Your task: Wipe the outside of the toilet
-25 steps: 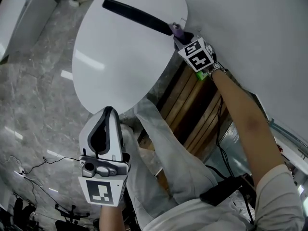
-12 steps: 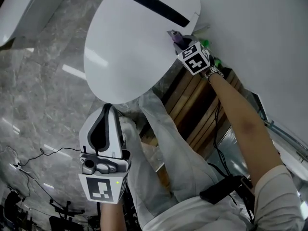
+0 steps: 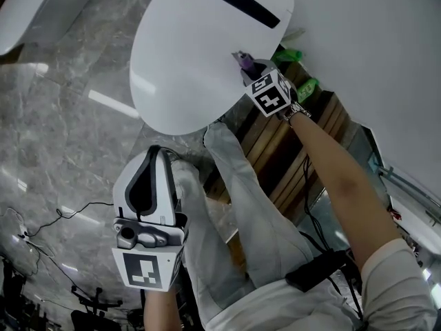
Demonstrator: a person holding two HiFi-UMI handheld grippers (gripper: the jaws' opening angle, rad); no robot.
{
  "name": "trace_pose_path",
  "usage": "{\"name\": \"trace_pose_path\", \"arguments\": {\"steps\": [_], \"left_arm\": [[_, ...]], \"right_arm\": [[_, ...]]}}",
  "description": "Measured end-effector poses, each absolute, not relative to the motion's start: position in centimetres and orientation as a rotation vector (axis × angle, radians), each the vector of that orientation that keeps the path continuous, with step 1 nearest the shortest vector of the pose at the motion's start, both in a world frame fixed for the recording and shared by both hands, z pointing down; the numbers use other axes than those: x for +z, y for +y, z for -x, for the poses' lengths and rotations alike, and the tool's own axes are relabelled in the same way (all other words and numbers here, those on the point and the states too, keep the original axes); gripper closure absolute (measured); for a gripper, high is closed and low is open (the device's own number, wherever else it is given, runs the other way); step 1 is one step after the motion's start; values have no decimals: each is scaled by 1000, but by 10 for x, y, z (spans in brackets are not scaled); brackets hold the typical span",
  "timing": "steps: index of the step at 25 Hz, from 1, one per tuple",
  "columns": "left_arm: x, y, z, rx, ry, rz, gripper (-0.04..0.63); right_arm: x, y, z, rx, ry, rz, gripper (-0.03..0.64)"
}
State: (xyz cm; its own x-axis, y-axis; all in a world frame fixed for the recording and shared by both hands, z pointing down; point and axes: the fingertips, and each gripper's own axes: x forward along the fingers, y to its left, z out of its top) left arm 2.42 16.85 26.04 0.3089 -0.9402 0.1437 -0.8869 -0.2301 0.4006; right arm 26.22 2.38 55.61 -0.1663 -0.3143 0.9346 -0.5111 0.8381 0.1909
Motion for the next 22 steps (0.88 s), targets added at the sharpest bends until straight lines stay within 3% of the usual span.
{"name": "trace_pose_path", "arguments": {"steps": [22], "left_arm": [[264,270,69,-236,-1785,-2073,591]], "right_arm": [[581,185,-140,395,-1740,-570,520]]}}
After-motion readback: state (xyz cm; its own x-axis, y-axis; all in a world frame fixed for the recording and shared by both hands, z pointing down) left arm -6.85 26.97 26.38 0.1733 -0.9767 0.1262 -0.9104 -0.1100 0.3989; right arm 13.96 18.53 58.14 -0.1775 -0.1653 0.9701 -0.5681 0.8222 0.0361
